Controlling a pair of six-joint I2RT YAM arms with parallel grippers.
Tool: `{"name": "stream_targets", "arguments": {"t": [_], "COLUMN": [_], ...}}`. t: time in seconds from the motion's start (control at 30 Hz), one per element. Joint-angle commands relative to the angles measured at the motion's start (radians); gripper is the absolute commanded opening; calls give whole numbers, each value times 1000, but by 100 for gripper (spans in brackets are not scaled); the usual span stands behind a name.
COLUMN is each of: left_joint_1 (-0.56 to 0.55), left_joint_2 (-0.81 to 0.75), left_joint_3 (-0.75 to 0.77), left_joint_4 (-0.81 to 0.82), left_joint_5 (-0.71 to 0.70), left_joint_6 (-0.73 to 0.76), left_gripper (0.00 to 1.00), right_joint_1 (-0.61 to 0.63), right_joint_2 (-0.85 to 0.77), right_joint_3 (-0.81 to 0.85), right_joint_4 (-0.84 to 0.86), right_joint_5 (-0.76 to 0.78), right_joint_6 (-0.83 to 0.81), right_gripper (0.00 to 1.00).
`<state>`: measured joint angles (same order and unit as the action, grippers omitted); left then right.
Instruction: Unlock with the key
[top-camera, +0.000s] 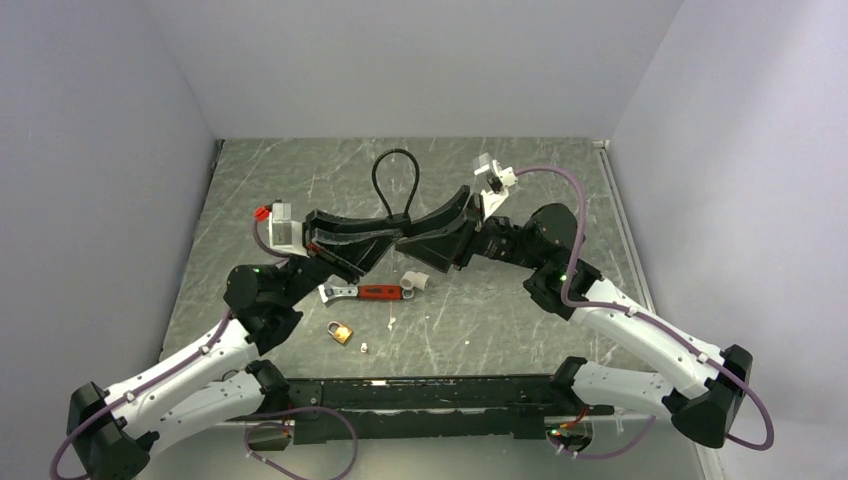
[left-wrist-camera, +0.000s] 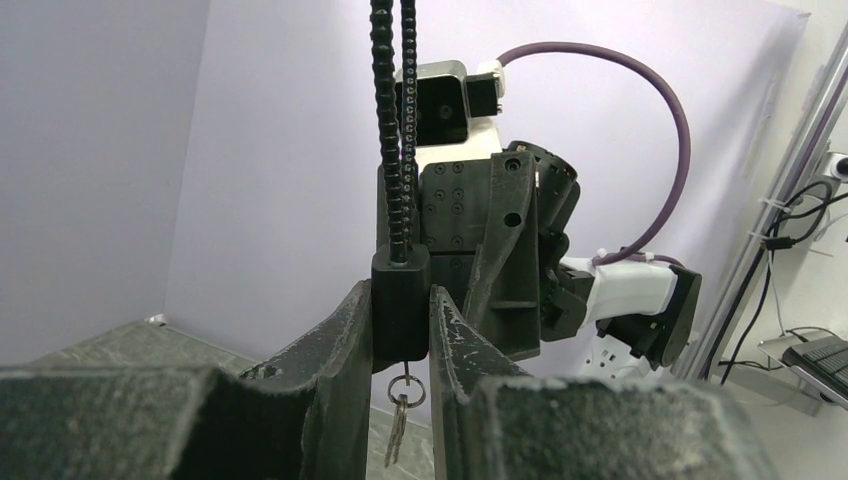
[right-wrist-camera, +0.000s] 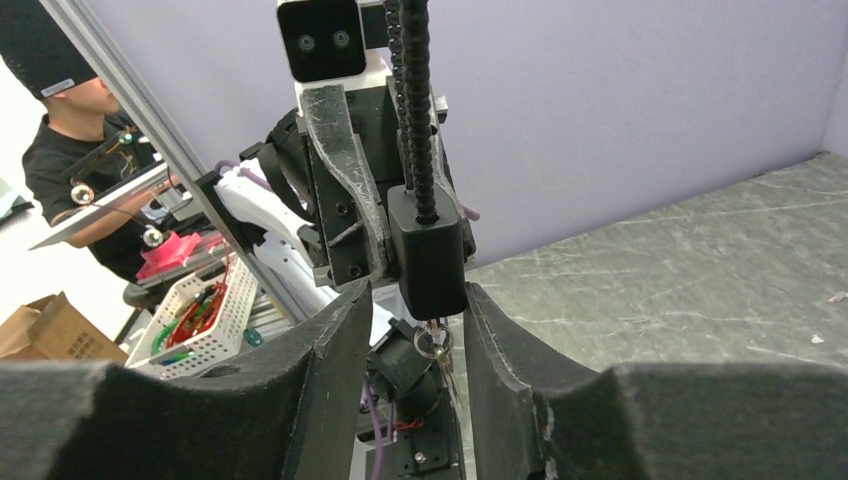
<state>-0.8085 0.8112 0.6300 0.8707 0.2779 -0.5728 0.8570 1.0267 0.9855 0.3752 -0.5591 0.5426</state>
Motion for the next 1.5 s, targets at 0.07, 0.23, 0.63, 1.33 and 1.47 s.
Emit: {"name": "stream_targets", "arguments": {"t": [0.07, 0.23, 0.63, 1.33, 1.47], "left_joint_1": [8, 8, 8, 8, 8], "left_joint_2": [11, -18, -20, -11, -13], "left_joint_3": [26, 8, -26, -36, -42], "left_joint_4": [54, 12, 28, 49, 50], "left_joint_5": [-63, -124, -164, -174, -176], "left_joint_6": [3, 15, 10, -3, -5], "left_gripper": [0, 0, 0, 0, 0], "right_joint_1": [5, 5, 5, 4, 4], "right_joint_2": [4, -32, -21, 46, 50], "right_joint_3": [-5, -30, -113, -74, -72], "right_joint_4": [54, -7, 93, 224, 234], "right_joint_5": [-48, 56, 101, 108, 106], "right_joint_6": [4, -48, -73, -29, -24], "right_gripper": [53, 78, 57, 31, 22]}}
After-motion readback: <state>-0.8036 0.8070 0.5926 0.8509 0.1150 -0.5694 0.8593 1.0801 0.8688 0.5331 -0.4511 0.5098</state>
